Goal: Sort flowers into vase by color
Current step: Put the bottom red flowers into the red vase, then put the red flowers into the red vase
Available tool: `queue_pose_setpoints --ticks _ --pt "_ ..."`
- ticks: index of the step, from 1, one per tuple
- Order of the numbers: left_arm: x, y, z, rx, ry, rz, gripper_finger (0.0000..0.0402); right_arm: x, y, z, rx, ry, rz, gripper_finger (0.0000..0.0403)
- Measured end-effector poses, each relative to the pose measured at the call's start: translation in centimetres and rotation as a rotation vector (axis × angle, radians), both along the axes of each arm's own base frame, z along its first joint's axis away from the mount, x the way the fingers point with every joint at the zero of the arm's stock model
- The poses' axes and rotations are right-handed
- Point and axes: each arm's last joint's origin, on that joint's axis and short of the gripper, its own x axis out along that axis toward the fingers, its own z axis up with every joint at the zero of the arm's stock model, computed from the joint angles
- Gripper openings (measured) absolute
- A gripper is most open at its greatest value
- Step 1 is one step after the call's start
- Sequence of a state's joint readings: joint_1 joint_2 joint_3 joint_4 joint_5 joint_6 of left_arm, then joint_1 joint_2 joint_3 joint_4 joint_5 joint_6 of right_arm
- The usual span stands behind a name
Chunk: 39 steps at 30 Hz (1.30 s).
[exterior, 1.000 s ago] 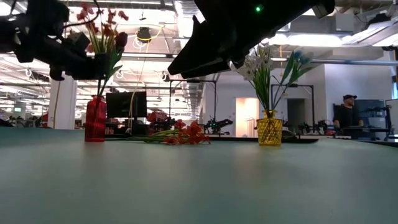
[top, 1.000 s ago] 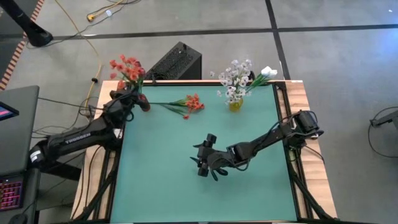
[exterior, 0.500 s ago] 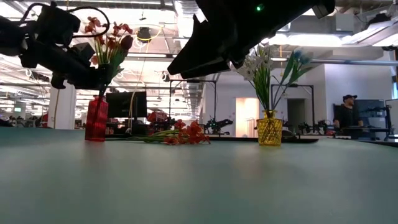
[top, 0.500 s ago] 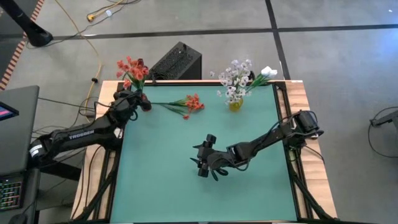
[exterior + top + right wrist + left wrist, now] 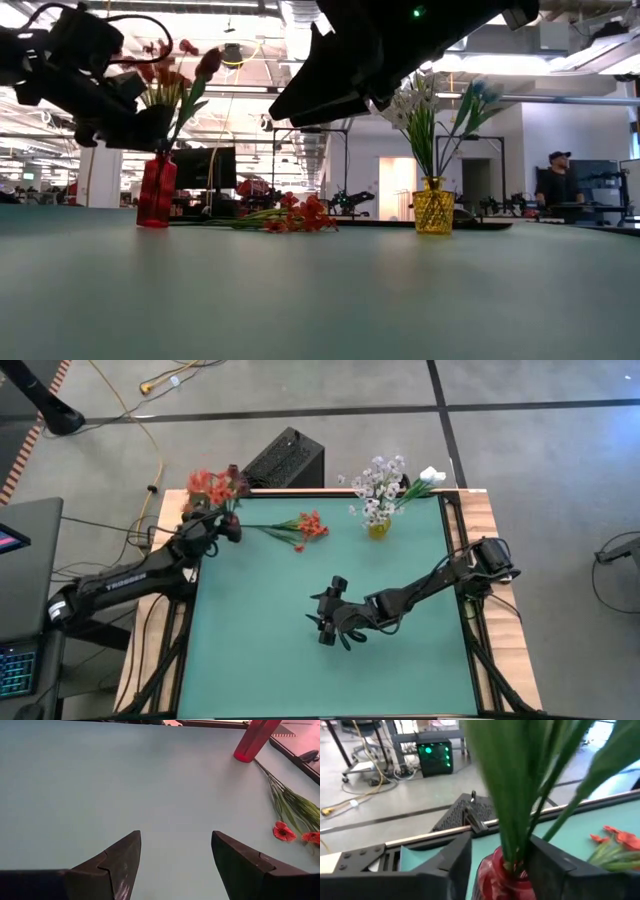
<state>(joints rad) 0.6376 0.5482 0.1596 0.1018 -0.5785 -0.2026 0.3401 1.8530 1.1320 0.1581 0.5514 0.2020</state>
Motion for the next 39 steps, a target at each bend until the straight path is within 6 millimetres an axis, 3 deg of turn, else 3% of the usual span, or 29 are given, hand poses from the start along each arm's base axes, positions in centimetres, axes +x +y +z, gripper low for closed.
queue_pose_setpoints --ticks 12,22,31,39 --pt "-0.9 -0.7 2.1 -0.091 0.086 -0.007 0.0227 0.1 0.0 0.1 0.008 -0.013 0.005 0.027" --pt "-0.9 -0.8 3.9 -0.107 0.115 -0.051 0.0229 0.2 0.2 0.3 0.039 -0.03 0.039 0.027" --pt "-1.5 -1.3 5.8 -0.225 0.193 -0.057 0.0229 0.4 -0.3 0.3 0.081 -0.032 0.053 0.027" --pt "-0.7 -1.1 5.6 -0.278 0.22 -0.148 0.0229 0.9 -1.7 0.2 0.156 -0.038 0.023 0.027"
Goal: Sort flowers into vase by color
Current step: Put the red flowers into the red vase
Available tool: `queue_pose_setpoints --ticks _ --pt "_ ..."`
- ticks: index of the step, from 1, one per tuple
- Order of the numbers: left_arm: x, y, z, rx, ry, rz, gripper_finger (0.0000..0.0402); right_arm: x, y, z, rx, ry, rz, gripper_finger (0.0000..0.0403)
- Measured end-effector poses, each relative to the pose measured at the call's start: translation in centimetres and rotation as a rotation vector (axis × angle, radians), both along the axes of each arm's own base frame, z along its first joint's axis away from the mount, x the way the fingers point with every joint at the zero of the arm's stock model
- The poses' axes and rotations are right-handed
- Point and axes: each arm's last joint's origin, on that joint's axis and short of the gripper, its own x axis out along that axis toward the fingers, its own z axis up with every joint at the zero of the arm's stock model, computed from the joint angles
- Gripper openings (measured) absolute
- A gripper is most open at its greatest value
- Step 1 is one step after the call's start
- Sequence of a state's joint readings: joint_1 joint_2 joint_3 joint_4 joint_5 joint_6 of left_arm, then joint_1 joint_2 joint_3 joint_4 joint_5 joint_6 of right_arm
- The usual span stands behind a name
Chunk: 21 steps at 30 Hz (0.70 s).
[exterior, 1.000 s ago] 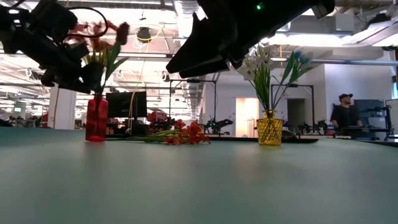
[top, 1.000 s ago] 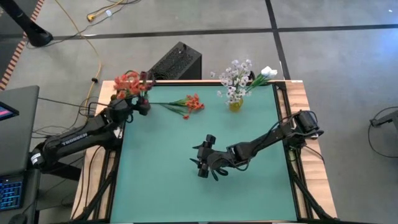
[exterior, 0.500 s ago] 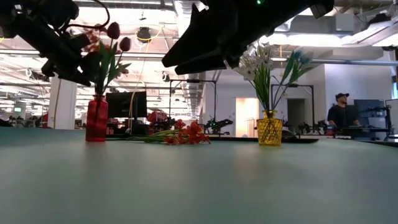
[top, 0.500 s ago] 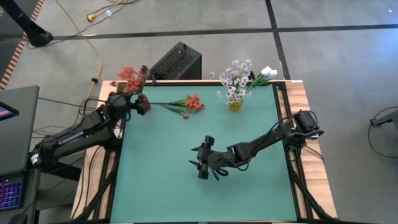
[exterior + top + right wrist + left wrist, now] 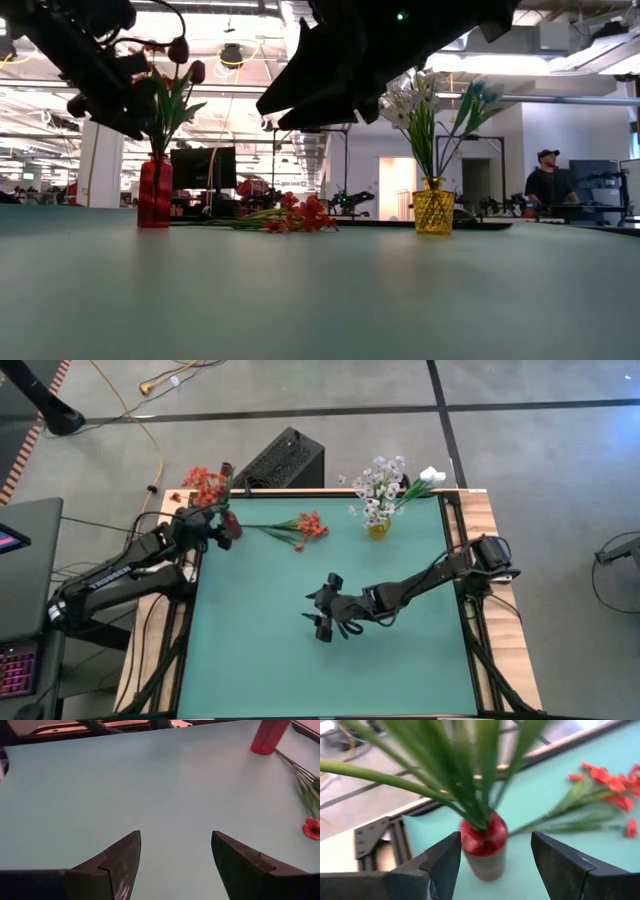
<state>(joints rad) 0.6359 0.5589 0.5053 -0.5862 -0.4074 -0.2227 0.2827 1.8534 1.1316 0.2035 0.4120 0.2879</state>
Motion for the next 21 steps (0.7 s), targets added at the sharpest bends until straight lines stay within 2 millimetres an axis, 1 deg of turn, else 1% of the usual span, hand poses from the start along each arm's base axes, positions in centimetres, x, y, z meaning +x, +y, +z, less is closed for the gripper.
queue_pose_setpoints --ticks 4,9,12,16,21 --pt "0.9 0.4 -0.7 -0.064 0.027 -0.06 0.0229 0.1 -0.4 0.0 0.012 0.002 0.005 0.027" --pt "1.8 1.1 -1.7 -0.121 0.1 -0.061 0.0229 0.2 -0.7 -0.1 0.042 0.017 0.064 0.027" --pt "2.1 1.3 -2.1 -0.139 0.125 -0.061 0.0229 0.3 -1.0 -0.1 0.039 0.025 0.058 0.027" --pt "2.2 1.2 -2.1 -0.136 0.128 -0.074 0.0229 0.4 -1.7 -0.2 0.039 0.026 0.04 0.027" --pt "2.5 0.3 -1.5 -0.157 0.082 -0.137 0.0229 0.6 -2.4 -0.2 0.044 0.032 0.03 0.027"
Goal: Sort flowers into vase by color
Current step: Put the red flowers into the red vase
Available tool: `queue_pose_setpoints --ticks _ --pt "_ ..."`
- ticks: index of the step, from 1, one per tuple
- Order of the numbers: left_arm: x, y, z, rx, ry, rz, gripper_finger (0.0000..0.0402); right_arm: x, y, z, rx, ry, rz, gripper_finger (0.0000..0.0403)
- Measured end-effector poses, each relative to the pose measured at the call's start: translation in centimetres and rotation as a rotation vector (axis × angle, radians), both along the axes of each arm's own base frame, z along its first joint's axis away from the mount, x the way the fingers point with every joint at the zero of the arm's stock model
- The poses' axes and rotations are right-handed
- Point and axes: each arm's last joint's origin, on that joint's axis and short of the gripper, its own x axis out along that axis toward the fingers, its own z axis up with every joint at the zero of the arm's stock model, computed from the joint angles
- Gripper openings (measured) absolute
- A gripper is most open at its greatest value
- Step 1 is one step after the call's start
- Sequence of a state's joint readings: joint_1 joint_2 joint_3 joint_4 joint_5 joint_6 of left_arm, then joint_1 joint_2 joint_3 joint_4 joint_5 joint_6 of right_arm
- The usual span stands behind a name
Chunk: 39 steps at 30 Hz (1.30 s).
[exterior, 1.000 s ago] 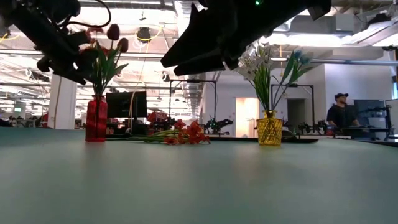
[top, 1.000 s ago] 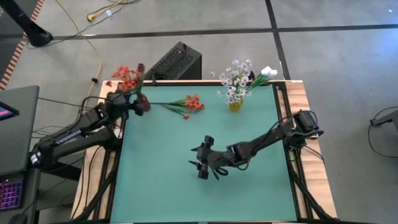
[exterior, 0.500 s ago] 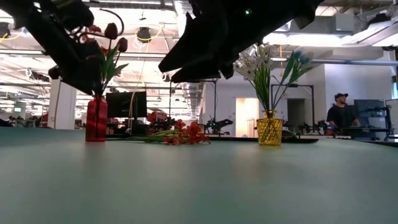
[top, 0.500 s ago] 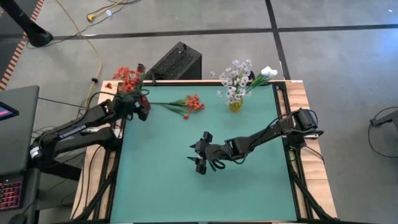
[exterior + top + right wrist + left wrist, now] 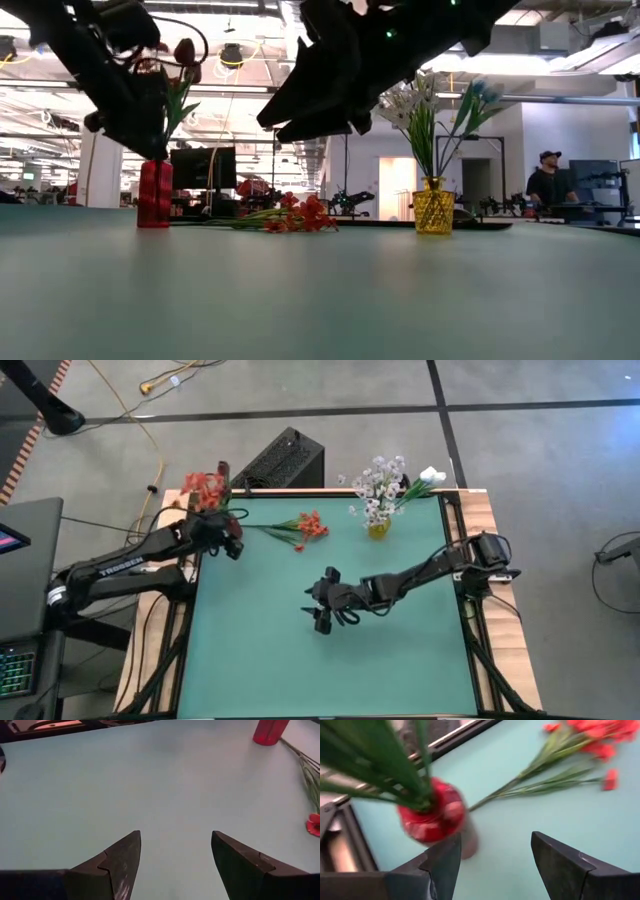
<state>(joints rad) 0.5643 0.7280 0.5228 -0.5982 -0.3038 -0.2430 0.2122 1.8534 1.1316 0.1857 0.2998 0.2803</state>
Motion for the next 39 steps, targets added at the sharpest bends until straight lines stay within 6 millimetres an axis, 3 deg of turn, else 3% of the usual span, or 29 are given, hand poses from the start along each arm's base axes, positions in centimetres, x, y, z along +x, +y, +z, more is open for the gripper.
queue_pose_setpoints --ticks 13,18,24,28,33,39 --pt "0.5 -3.1 2.6 -0.16 0.007 -0.175 0.0229 0.6 -2.3 0.3 0.017 -0.039 -0.045 0.027" --pt "1.1 -4.9 2.4 -0.285 -0.017 -0.352 0.0228 1.3 -5.7 1.1 0.0 -0.057 -0.122 0.027" --pt "1.3 -6.9 2.4 -0.274 -0.02 -0.389 0.0228 2.0 -11.4 2.8 -0.056 -0.073 -0.13 0.027" --pt "1.4 -8.0 2.4 -0.241 -0.019 -0.404 0.0228 2.4 -15.6 2.1 -0.128 0.007 -0.174 0.027" --pt "1.4 -9.0 2.4 -0.215 -0.025 -0.431 0.0228 5.1 -19.5 0.1 -0.201 0.153 -0.164 0.027" --pt "1.6 -9.5 2.4 -0.174 -0.024 -0.435 0.0228 9.5 -21.6 -0.3 -0.263 0.284 -0.098 0.027"
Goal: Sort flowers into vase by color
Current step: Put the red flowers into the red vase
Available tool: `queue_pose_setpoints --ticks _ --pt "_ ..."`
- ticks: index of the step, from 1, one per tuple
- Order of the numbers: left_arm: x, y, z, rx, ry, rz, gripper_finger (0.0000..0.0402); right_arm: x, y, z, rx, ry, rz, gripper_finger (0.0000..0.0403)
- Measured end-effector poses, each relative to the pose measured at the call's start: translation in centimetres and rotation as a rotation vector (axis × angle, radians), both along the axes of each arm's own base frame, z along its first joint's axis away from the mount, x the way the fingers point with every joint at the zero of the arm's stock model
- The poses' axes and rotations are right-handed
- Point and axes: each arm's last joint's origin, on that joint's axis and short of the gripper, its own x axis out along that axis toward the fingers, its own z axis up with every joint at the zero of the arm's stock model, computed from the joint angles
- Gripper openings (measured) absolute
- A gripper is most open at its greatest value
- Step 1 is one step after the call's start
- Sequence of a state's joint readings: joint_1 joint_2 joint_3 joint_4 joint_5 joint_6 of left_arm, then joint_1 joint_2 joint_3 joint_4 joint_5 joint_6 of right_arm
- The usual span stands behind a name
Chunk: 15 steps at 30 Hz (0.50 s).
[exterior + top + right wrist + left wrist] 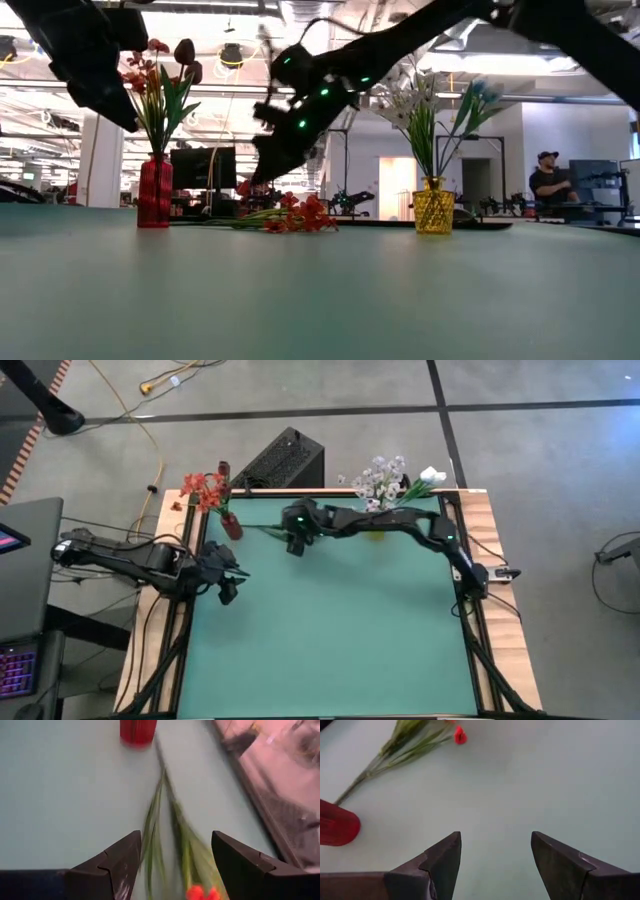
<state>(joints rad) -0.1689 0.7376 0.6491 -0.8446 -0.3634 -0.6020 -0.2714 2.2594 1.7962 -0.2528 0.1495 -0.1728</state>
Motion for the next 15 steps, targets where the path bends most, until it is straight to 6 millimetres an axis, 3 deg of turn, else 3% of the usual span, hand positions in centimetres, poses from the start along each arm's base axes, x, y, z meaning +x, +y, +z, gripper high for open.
queue_pose_setpoints --ticks 5,10,15 --pt "0.1 0.0 -0.1 0.021 0.004 0.0 0.0228 2.1 -1.6 -1.0 0.029 0.116 -0.006 0.027" --pt "0.2 -0.1 -0.1 0.034 0.015 -0.016 0.0228 2.7 -3.3 -2.5 0.055 0.233 -0.068 0.0268" --pt "0.2 -0.1 -0.1 0.04 0.018 -0.029 0.0228 3.3 -3.6 -2.1 0.063 0.261 -0.029 0.0253"
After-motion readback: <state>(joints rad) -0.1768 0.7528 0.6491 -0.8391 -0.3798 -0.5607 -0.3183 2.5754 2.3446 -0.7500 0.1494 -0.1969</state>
